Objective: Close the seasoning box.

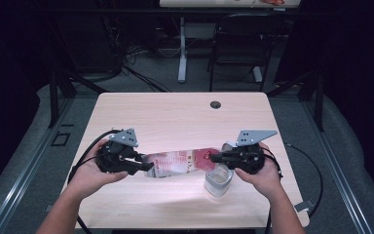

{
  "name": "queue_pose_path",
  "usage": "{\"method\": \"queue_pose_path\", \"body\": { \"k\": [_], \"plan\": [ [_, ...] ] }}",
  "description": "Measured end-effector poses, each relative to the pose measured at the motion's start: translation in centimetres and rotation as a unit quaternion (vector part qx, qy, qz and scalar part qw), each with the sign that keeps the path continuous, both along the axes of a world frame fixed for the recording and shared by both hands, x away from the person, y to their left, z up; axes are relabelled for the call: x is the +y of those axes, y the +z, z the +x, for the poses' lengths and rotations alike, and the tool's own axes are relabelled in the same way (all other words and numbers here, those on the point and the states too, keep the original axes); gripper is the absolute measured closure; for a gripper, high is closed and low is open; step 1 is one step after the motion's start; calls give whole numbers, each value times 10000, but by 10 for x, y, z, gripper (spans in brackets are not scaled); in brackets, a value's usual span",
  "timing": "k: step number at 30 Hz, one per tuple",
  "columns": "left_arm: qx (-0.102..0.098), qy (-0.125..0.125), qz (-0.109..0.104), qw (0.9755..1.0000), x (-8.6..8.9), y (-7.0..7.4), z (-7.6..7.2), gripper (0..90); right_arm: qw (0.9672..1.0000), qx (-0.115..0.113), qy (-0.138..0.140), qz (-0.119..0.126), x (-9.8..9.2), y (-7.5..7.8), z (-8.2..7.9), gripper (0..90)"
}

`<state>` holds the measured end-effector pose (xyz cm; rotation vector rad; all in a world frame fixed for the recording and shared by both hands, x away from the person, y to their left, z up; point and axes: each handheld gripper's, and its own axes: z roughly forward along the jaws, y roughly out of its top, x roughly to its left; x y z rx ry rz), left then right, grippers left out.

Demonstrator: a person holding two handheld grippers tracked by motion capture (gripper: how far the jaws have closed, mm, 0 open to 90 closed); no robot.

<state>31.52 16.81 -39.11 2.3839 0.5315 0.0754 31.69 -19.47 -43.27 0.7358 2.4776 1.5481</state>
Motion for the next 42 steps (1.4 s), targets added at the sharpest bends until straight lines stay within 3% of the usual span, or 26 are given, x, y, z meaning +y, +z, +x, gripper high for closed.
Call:
{"method": "queue_pose_path", "body": {
  "k": [42],
  "plan": [
    [-178, -105, 2, 9998, -16, 27, 4, 718, 9999, 107, -24, -81, -11, -4, 4, 885]
  ]
}}
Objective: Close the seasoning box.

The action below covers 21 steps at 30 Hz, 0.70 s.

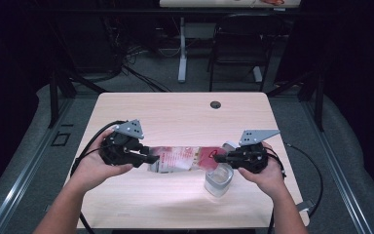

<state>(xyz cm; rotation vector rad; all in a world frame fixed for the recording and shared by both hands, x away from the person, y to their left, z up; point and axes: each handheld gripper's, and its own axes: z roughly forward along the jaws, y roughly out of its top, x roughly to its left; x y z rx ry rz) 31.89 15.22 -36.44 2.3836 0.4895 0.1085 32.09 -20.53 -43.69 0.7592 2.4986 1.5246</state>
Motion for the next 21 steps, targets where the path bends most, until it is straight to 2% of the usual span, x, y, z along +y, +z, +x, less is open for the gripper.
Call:
{"method": "queue_pose_path", "body": {
  "k": [21],
  "plan": [
    [-90, -36, -64, 9999, -10, 8, 2, 731, 9999, -33, -126, 16, -8, 1, 0, 884]
  ]
}}
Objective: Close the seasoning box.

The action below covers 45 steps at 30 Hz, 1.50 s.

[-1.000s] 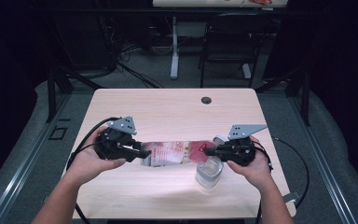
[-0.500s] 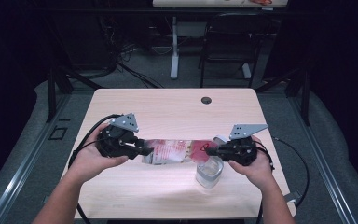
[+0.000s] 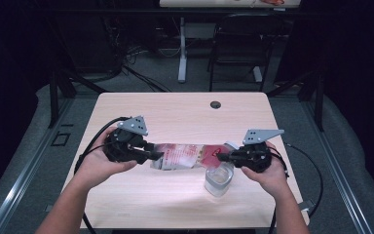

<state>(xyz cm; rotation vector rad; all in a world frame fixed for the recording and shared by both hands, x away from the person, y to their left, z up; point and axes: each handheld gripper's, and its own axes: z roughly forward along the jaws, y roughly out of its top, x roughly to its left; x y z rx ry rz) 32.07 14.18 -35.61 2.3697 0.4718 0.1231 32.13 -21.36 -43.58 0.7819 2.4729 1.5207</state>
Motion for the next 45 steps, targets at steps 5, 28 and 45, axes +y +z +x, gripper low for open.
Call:
{"method": "queue_pose_path", "body": {
  "k": [5, 28, 45],
  "plan": [
    [-19, -15, -4, 10000, -2, 1, 0, 733, 10000, 11, -34, -4, -1, 0, 0, 883],
    [-46, -92, 15, 9999, -9, 4, 1, 736, 9999, 29, -34, -123, -6, 0, -1, 879],
    [-59, -122, 5, 9999, -11, 6, 1, 736, 9999, -2, 9, -146, -7, -1, -1, 867]
  ]
}}
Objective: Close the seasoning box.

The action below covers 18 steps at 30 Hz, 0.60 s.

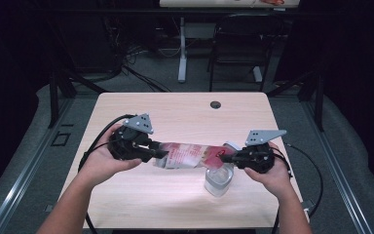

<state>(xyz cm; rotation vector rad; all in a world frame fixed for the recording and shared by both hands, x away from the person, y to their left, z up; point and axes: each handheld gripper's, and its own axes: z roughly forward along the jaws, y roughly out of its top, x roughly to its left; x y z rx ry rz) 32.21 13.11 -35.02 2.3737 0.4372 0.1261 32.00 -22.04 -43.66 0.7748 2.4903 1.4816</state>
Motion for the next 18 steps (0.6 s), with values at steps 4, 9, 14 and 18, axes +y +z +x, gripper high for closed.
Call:
{"method": "queue_pose_path", "body": {
  "k": [4, 9, 14, 18],
  "plan": [
    [10, 3, 1, 10000, 0, 0, 1, 736, 10000, -16, -16, -6, 0, 0, 0, 867],
    [-2, 11, 14, 10000, -1, 1, 1, 736, 10000, -22, -31, -8, 0, 0, 0, 870],
    [-13, -2, 32, 10000, -3, 2, 1, 737, 10000, -7, -41, -12, -1, 0, 0, 874],
    [-35, -12, 38, 10000, -4, 4, 1, 740, 10000, -12, -44, -40, -1, 0, 0, 875]
  ]
}}
